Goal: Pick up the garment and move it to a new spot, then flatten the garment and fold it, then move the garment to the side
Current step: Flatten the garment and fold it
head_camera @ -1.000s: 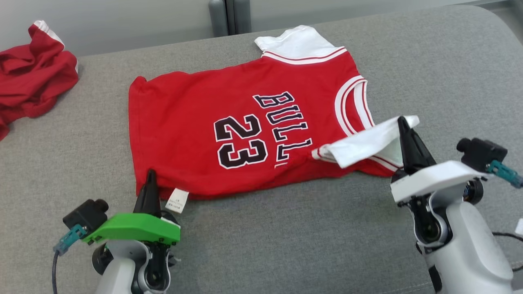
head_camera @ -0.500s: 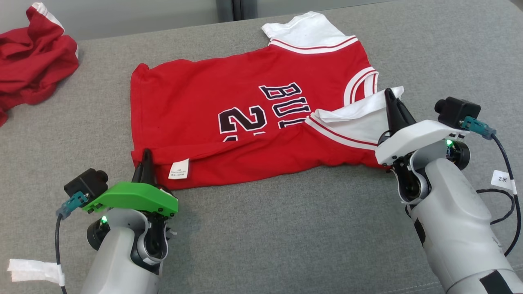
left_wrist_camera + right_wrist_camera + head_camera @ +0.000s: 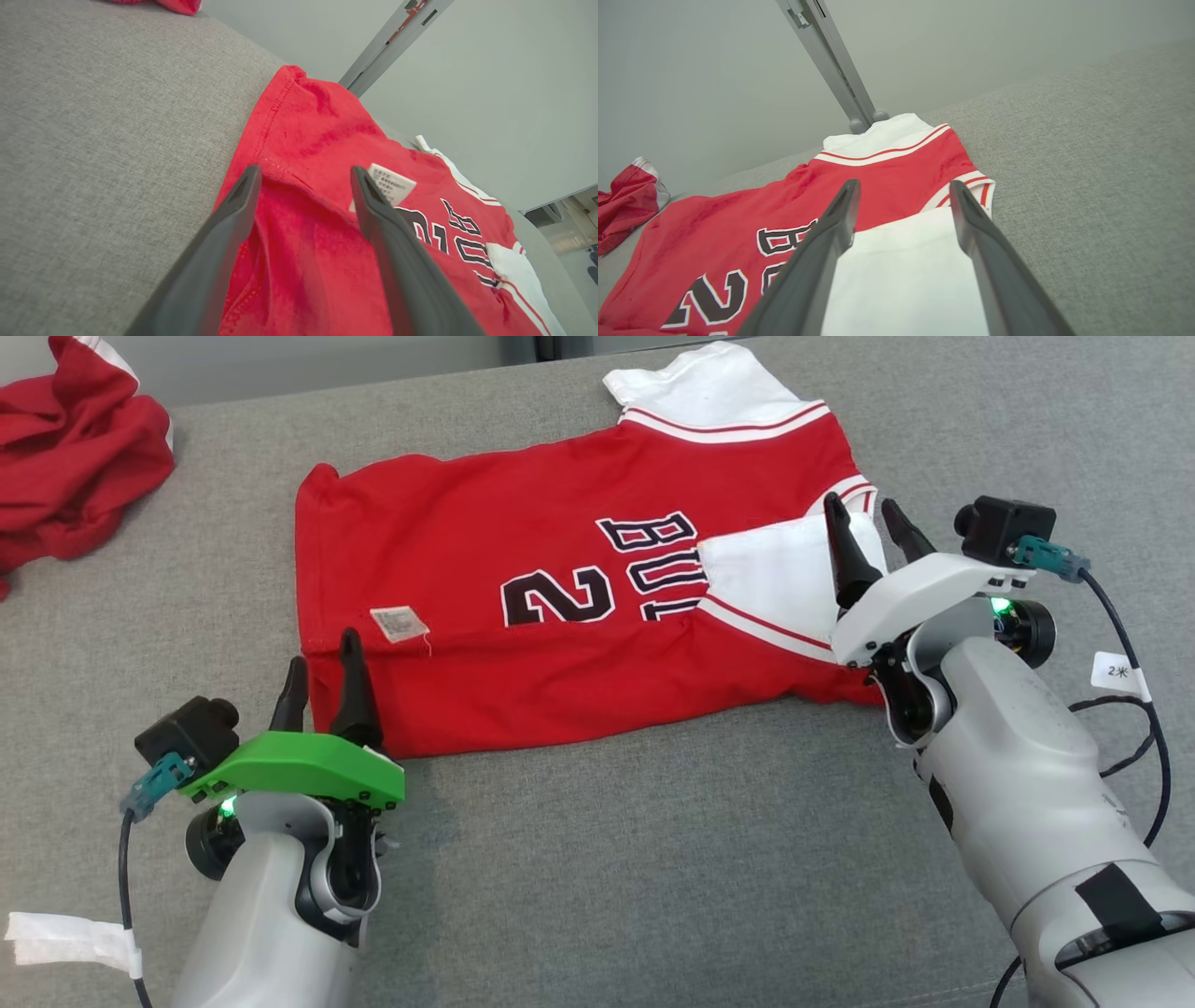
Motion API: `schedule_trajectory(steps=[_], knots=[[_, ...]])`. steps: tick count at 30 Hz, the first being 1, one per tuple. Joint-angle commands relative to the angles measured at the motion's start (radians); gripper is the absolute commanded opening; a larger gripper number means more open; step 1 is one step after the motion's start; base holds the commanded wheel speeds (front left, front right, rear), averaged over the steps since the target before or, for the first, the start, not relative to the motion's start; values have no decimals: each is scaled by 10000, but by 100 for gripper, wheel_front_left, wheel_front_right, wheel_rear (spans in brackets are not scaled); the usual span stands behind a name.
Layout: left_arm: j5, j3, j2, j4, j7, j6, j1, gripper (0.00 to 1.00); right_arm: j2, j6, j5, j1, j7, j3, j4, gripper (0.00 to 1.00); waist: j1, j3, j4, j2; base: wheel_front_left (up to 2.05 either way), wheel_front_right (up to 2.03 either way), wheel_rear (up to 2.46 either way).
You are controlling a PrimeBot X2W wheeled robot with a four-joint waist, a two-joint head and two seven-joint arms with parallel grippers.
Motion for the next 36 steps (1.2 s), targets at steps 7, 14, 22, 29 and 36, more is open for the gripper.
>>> schedule_trajectory(steps=[7,14,22,29,36], knots=[[422,-228,664,-923,138,61,807,100,-32,-6,-1054,-3,-99,-408,-683,100,0,-181,35,0,0,0,0],[290,-263,1141,-1679,801,397,1893,100,-31,-7,-2386,1341,-104,-1132,-2472,100,0,-593,-19,0,0,0,0],[-99,-293,1252,-1912,1820,795,2555,100,-34,-6,-3274,2609,-18,-1237,-3645,100,0,-721,-285,0,0,0,0],[-65,-400,1316,-1590,2157,963,2205,100,-34,-6,-3432,3184,450,-1384,-4630,100,0,-407,-608,0,0,0,0],[-35,-427,1230,-1012,2043,953,1790,100,-32,-6,-3374,3674,769,-1551,-5301,100,0,-176,-753,0,0,0,0]])
